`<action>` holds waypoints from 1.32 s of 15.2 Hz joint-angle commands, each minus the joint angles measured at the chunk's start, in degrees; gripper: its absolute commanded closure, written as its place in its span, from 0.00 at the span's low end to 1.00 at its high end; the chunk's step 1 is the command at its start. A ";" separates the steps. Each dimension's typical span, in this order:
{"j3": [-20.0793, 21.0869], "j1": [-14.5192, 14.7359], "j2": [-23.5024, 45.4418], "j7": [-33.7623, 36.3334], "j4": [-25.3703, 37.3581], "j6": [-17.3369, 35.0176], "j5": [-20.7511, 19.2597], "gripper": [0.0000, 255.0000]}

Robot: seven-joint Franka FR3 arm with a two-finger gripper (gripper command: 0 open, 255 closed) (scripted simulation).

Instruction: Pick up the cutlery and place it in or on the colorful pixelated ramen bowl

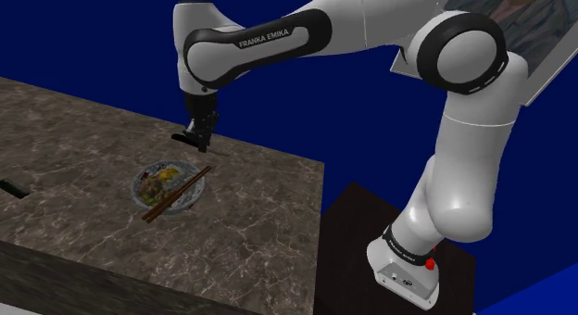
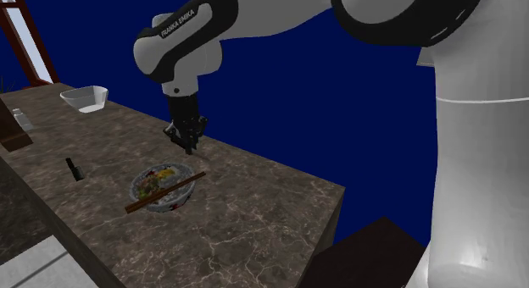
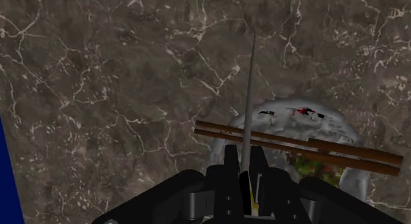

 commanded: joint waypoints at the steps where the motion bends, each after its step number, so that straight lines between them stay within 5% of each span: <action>1: 0.39 1.39 3.45 1.90 5.12 -1.62 -0.62 1.00; 6: 1.15 6.09 14.08 6.94 21.88 -7.64 -2.41 1.00; 20: 0.76 6.12 17.31 6.84 16.16 1.27 -2.85 1.00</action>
